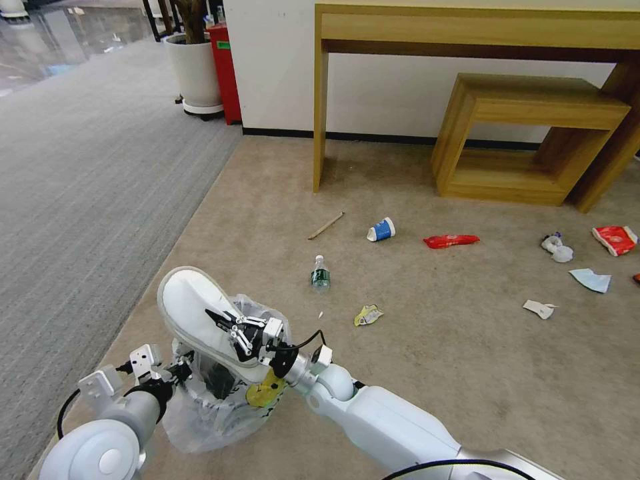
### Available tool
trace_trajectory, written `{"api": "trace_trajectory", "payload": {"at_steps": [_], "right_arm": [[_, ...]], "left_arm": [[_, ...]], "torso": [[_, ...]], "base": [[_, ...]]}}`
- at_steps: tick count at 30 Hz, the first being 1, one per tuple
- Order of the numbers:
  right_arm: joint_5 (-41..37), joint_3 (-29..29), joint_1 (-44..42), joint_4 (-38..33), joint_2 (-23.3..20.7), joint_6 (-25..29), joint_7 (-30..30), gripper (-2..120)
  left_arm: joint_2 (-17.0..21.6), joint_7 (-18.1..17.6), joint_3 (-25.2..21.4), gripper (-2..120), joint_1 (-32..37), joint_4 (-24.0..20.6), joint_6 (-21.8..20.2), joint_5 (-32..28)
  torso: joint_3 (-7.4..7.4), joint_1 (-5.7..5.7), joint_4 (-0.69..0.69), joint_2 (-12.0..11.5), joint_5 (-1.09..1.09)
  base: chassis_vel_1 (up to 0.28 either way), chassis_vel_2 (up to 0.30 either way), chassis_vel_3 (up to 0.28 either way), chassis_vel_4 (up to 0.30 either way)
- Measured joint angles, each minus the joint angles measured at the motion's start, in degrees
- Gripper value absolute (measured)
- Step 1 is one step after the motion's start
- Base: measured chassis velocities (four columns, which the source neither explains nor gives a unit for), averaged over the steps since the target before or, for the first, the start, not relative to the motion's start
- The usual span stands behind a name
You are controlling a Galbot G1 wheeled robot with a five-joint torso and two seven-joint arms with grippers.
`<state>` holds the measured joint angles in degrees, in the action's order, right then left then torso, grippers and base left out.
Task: Pick up the trash bin and place the garbage on the floor into it.
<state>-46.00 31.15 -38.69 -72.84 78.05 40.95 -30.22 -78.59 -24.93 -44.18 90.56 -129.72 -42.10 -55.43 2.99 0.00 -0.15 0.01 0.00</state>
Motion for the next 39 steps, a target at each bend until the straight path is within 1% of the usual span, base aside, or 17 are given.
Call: {"api": "trace_trajectory", "payload": {"at_steps": [5,9,10,12,13,14,15,16,18,20,22,23,26,28,30,34,39], "right_arm": [[0.3,-0.4,0.0,-0.9,-1.2,-0.3,-0.4,0],[0.5,-1.0,-0.3,-2.0,-2.3,-0.9,-1.1,7],[0.6,-1.3,-0.4,-2.5,-3.0,-1.1,-1.4,15],[0.6,-1.4,-0.5,-2.7,-3.3,-1.2,-1.5,19],[0.6,-1.5,-0.7,-3.0,-3.9,-1.3,-1.6,24],[0.6,-1.6,-0.8,-3.2,-4.1,-1.4,-1.7,24],[0.5,-1.8,-1.3,-3.7,-4.9,-1.5,-1.7,34],[0.5,-1.8,-1.3,-3.7,-4.9,-1.5,-1.7,34],[0.5,-2.1,-1.6,-3.9,-5.2,-1.6,-1.7,43],[0.5,-2.3,-1.8,-4.0,-5.4,-1.6,-1.7,46],[0.5,-2.8,-2.1,-4.1,-5.6,-1.6,-1.7,61],[0.5,-2.8,-2.1,-4.1,-5.6,-1.6,-1.7,61],[0.3,-3.6,-2.3,-4.3,-5.6,-1.7,-1.1,75],[0.2,-4.0,-2.3,-4.4,-5.6,-1.7,-0.9,76],[0.0,-5.6,-2.3,-4.9,-6.0,-1.9,-0.4,76],[-0.4,-7.4,-2.6,-5.9,-7.4,-2.1,0.0,74],[-0.7,-9.0,-3.0,-6.5,-8.8,-2.5,0.6,69]], "left_arm": [[0.1,0.0,-0.1,1,-0.1,0.0,0.0,-0.1],[0.1,0.0,-0.1,1,-0.3,0.1,0.0,-0.2],[0.2,0.0,-0.1,1,-0.5,0.2,0.0,-0.4],[0.3,-0.1,-0.1,1,-0.6,0.2,0.0,-0.7],[0.4,-0.4,-0.2,1,-0.8,0.2,0.0,-1.0],[0.5,-0.4,-0.2,1,-0.8,0.2,0.0,-1.1],[0.8,-0.6,-0.4,1,-0.9,0.1,0.0,-1.5],[0.8,-0.6,-0.4,1,-0.9,0.1,0.0,-1.5],[0.9,-0.7,-0.5,1,-0.9,0.1,0.0,-1.7],[1.0,-0.7,-0.5,1,-0.9,0.1,0.0,-1.8],[1.3,-1.1,-0.5,1,-0.8,-0.2,0.0,-2.5],[1.3,-1.1,-0.5,1,-0.8,-0.2,0.0,-2.5],[2.7,-2.9,-0.9,1,-0.3,-1.4,0.0,-6.9],[3.0,-3.1,-1.0,1,-0.1,-1.5,0.0,-7.8],[3.6,-3.7,-1.2,1,0.0,-2.5,0.0,-12.0],[4.3,-4.4,-1.4,1,-0.3,-3.9,0.0,-15.3],[4.5,-4.6,-1.6,1,-0.5,-5.0,0.0,-17.6]], "torso": [[0.0,0.0,0.0,0.0,0.0],[0.0,0.0,0.0,0.0,0.0],[0.0,0.0,-0.01,0.0,0.0],[0.0,0.0,0.0,0.0,0.0],[0.0,0.0,0.0,0.0,0.0],[0.0,0.0,0.0,0.0,0.0],[0.0,0.0,-0.01,0.0,0.0],[0.0,0.0,-0.01,0.0,0.0],[0.0,0.0,-0.01,0.0,0.01],[0.0,0.0,-0.01,0.0,0.0],[0.0,0.0,-0.01,0.0,0.0],[0.0,0.0,-0.01,0.0,0.0],[0.0,0.0,0.0,0.0,0.01],[0.0,0.0,0.0,0.0,0.01],[0.0,0.0,0.0,0.0,0.0],[0.0,0.0,0.0,0.0,0.0],[0.0,0.0,-0.02,0.0,0.0]], "base": [[0.0,0.0,0.0,0.0],[0.0,0.0,0.0,0.0],[0.0,0.0,0.0,0.0],[0.0,0.0,0.0,0.0],[0.0,0.0,0.0,0.0],[0.0,0.0,0.0,0.0],[0.0,0.0,0.0,0.0],[0.0,0.0,0.0,0.0],[0.0,0.0,0.0,0.0],[0.0,0.0,0.0,0.0],[0.0,0.0,0.0,0.0],[0.0,0.0,0.0,0.0],[0.0,0.0,0.0,0.0],[0.0,0.0,0.0,0.0],[0.0,0.0,0.0,0.0],[0.0,0.0,0.0,0.0],[0.0,0.0,0.0,0.0]]}}
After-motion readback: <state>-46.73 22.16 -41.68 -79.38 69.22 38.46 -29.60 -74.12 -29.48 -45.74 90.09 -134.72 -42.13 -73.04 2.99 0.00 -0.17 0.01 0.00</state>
